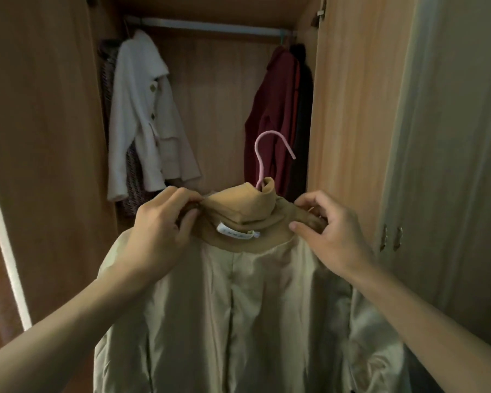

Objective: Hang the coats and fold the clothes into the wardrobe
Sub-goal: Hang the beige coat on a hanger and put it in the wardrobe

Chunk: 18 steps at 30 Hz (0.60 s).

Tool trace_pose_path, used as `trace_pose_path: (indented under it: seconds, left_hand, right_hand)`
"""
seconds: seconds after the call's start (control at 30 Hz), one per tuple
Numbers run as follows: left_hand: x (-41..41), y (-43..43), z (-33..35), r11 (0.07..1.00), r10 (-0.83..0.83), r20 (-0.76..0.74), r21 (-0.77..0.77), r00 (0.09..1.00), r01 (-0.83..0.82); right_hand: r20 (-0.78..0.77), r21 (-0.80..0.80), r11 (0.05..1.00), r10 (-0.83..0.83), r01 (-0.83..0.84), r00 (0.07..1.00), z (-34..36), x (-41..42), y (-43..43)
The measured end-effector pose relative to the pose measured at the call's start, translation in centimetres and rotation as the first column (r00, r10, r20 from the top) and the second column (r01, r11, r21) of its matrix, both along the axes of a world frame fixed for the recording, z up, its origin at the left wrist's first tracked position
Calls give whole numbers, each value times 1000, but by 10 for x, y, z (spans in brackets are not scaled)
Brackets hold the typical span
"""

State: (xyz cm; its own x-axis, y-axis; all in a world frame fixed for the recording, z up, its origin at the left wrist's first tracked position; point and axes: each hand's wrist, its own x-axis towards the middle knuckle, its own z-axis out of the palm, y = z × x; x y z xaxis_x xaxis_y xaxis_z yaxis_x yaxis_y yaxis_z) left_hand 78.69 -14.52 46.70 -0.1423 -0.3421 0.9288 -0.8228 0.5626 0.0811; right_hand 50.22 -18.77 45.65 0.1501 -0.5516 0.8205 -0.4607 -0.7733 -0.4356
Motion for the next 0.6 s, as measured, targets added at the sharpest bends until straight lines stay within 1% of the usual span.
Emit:
trace_pose_path:
  seconds: [0.1,0.2,0.33,0.6]
  left_hand:
    - [31,-13,4,996,81,-15,-37,997,-81]
    - [60,-25,6,991,118,0,-66,993,-118]
    - [94,-41,4,990,140,55,-37,989,-138]
    - [133,-74,13,993,113,140,-39,984,-109]
  right_hand:
    - [-48,-83,995,-52,47,997,14,28,-17]
    - [-32,-132,990,-57,52,998,23,57,-33]
    - [-39,-195,977,-91,82,995,24,90,-53]
    - [-22,-198,979,-53,48,998,31,127,-104]
